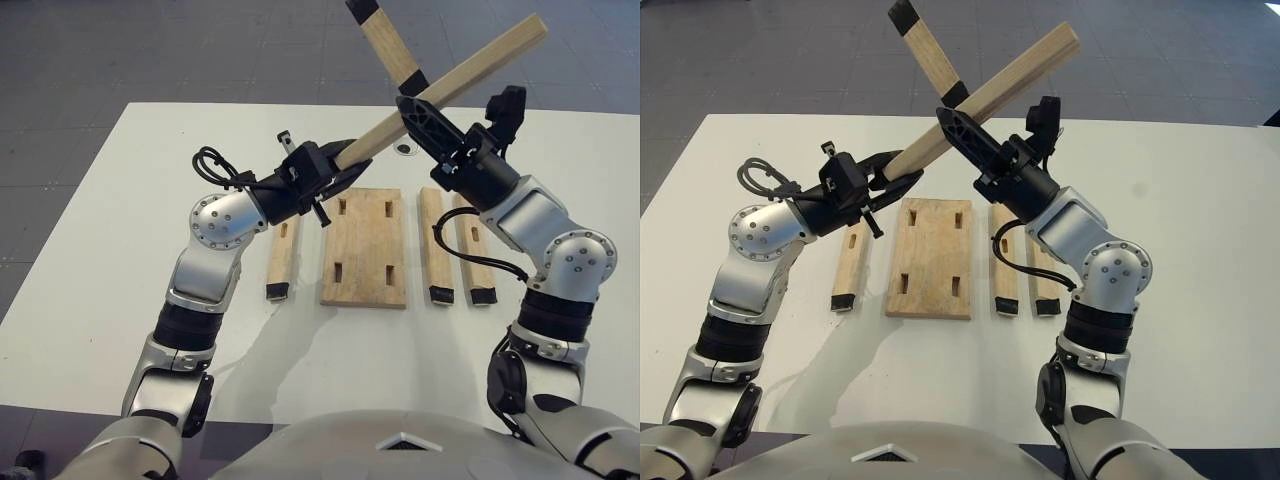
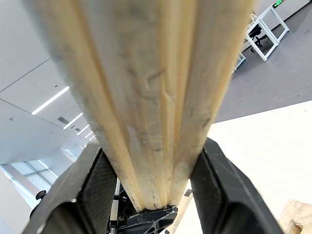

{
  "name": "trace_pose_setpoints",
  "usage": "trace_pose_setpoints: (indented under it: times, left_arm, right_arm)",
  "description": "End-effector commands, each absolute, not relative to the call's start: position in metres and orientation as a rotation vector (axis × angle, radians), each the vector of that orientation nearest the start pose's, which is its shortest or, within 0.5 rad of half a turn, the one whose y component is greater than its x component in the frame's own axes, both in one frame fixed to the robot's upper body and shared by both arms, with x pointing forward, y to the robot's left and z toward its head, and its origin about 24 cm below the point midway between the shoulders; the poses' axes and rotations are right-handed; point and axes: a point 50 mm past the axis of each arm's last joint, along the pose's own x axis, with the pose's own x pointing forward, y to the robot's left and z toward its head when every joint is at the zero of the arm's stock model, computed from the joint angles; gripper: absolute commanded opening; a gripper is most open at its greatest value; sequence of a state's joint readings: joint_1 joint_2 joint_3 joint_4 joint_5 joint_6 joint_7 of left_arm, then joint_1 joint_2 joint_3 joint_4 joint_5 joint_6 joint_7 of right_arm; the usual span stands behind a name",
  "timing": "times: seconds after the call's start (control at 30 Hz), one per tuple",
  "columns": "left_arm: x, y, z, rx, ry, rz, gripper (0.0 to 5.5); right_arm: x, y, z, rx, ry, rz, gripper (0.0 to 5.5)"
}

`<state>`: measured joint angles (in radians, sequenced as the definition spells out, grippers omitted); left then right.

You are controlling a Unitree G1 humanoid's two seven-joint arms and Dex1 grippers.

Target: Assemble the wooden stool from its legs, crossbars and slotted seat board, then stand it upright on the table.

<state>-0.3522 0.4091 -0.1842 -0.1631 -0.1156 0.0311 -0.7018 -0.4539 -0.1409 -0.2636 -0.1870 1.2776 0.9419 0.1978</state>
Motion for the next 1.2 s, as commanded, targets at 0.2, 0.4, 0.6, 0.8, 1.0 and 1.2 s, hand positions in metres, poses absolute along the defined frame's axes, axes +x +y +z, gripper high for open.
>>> trace_pose_setpoints:
  times: [0.2, 0.4, 0.6, 0.8, 1.0, 1.2]
  left_arm:
    - [0.277, 0.121, 0.154, 0.444, -0.324, -0.95, 1.06]
    - [0.278, 0.121, 0.151, 0.458, -0.34, -0.962, 1.88]
    - [0.259, 0.159, 0.131, 0.615, -0.244, -0.982, 2.23]
    - [0.244, 0.179, 0.11, 0.716, -0.135, -1.036, 2.23]
    - [0.231, 0.15, 0.081, 0.903, -0.004, -1.11, 2.23]
    - [0.221, 0.142, 0.06, 1.071, 0.097, -1.14, 2.23]
  right_arm:
    - [0.28, -0.125, 0.172, 0.829, 0.111, 0.922, 2.03]
    - [0.28, -0.123, 0.173, 0.89, 0.106, 0.919, 2.03]
    - [0.289, -0.134, 0.161, 0.856, 0.139, 0.813, 2.03]
    - [0.297, -0.168, 0.143, 0.714, 0.158, 0.641, 2.03]
    - [0.293, -0.172, 0.143, 0.555, 0.169, 0.662, 2.03]
    - [0.287, -0.169, 0.151, 0.504, 0.147, 0.691, 2.03]
